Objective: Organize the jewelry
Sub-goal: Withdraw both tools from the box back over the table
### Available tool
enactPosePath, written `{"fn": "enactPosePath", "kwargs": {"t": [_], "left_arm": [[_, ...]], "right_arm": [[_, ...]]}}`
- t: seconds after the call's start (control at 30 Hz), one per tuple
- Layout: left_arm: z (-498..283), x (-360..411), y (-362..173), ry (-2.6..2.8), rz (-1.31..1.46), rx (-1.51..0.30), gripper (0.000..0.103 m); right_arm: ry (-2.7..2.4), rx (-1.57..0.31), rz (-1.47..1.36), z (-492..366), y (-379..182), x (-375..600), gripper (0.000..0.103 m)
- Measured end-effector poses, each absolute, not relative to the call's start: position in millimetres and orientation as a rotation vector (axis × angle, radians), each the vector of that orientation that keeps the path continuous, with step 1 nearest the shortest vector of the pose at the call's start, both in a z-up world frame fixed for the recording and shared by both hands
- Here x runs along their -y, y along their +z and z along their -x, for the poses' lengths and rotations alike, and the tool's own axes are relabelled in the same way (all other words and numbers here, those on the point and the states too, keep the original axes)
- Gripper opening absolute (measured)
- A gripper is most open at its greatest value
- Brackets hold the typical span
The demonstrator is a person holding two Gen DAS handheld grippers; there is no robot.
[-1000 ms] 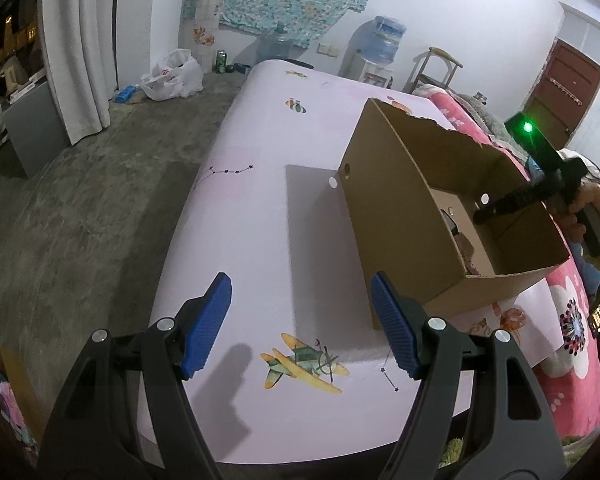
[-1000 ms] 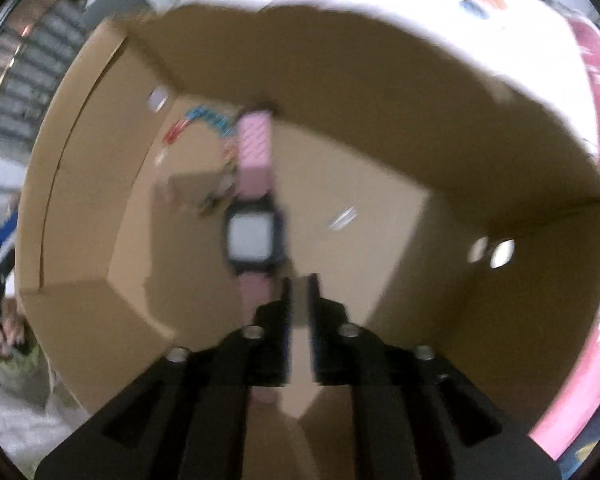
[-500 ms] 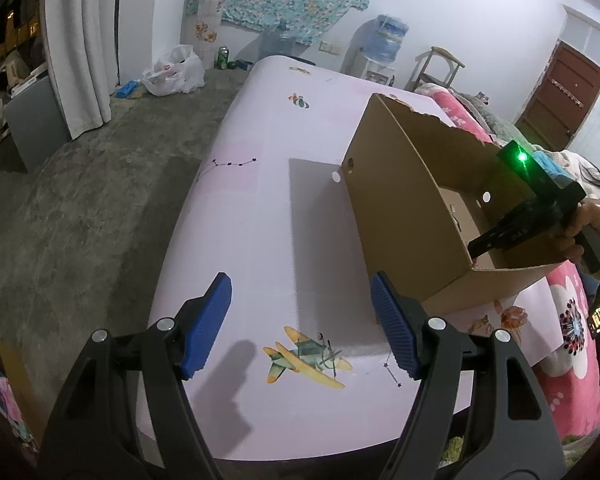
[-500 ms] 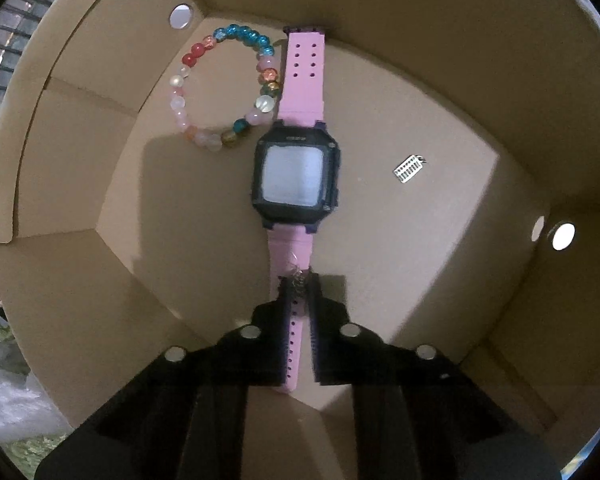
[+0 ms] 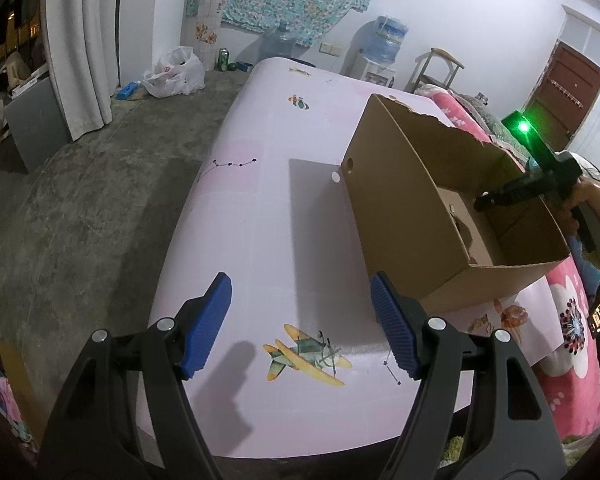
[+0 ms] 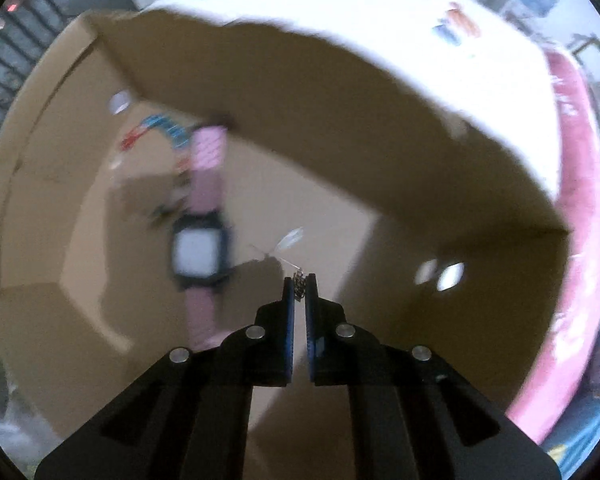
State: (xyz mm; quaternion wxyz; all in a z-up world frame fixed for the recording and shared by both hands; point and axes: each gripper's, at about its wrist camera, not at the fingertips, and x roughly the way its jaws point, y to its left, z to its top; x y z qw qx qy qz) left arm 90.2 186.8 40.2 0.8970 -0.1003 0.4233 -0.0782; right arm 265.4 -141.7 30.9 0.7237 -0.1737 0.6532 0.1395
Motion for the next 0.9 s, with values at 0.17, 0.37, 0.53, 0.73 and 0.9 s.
{"fn": "enactPosePath", "kwargs": {"t": [0.17, 0.37, 0.53, 0.73, 0.9], "left_arm": [[-88, -190, 40, -0.148, 0.208, -0.876, 0.069], [-81, -191, 40, -0.138, 0.200, -0.881, 0.069], [-70, -185, 37, -0.166, 0.193, -0.898, 0.069], [-48, -163, 26, -0.270, 0.182, -0.948, 0.074], [-43, -118, 9, -0.376, 0.138, -1.014, 0.077]], "right_arm": [[0.271, -1.392, 0.371, -270, 49, 155, 0.021], [0.305, -1.225, 0.285, -257, 108, 139, 0.033], [0.375, -0.967, 0.082, -213, 175, 165, 0.061], [0.404, -0.751, -0.018, -126, 206, 191, 0.089], [0.359, -0.764, -0.064, -64, 180, 208, 0.096]]}}
